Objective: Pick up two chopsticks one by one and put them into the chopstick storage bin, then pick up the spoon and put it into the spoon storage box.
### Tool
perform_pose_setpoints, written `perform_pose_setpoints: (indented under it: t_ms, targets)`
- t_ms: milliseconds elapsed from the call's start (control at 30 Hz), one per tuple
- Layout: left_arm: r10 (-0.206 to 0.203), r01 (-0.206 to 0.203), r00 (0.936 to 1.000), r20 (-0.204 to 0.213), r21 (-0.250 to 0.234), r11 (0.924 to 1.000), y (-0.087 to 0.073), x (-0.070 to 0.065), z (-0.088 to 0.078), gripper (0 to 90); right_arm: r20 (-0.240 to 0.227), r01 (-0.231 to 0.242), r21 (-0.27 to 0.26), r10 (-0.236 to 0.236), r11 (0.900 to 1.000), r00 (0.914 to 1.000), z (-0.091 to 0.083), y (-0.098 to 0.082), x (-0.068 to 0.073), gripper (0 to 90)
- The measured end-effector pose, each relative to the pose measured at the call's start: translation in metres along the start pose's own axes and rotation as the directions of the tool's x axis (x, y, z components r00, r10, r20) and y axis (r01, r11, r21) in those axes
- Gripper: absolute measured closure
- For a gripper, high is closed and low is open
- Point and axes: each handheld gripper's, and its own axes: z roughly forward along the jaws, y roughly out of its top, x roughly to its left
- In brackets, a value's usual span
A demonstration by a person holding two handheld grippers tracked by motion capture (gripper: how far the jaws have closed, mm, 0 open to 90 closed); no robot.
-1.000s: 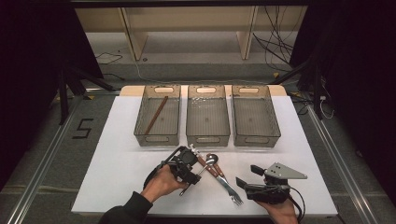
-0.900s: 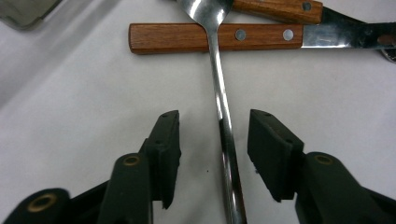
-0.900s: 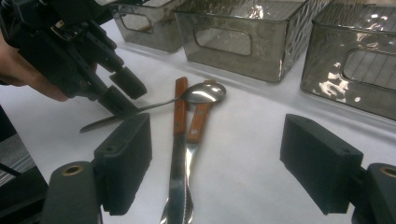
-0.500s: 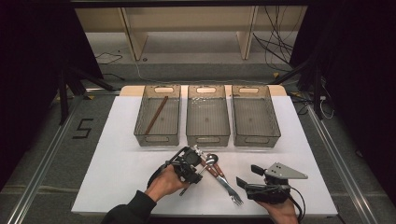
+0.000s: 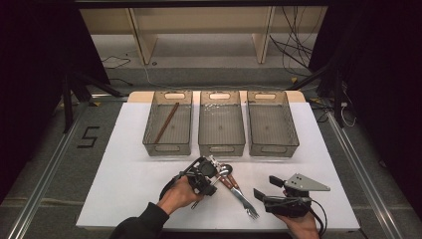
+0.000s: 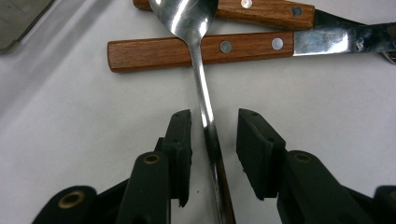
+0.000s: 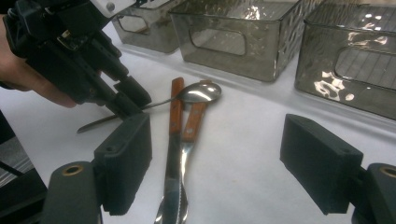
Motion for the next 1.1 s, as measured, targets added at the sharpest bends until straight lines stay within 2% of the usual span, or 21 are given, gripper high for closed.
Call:
perform_pose_setpoints:
  t_ms: [333,633,800,1100]
  targets:
    - [0.032,-0.032,0.9991,-0.026,0.009,0.9995,0.001,-0.0057,0.0013,72.0,0.004,0.004,-0.004,-0.003,1.0,1.0,0.0005,0.0006,0.0021,25.7]
    - [0.026,-0.026,0.9995,-0.015,0.002,0.9997,0.0021,-0.0065,0.0021,82.7,0.006,0.007,-0.001,-0.007,1.0,1.0,0.0012,0.001,0.0033,25.7]
    - [0.019,-0.019,0.9998,-0.007,-0.004,0.9998,0.0026,-0.0054,0.0022,83.9,0.004,0.006,-0.001,-0.006,1.0,1.0,0.0014,0.0008,0.0017,25.7]
    - [0.043,-0.043,0.999,-0.01,-0.01,0.999,0.0013,-0.0062,0.0015,84.5,0.002,0.007,-0.002,-0.007,1.0,1.0,0.0007,0.0014,0.0015,25.7]
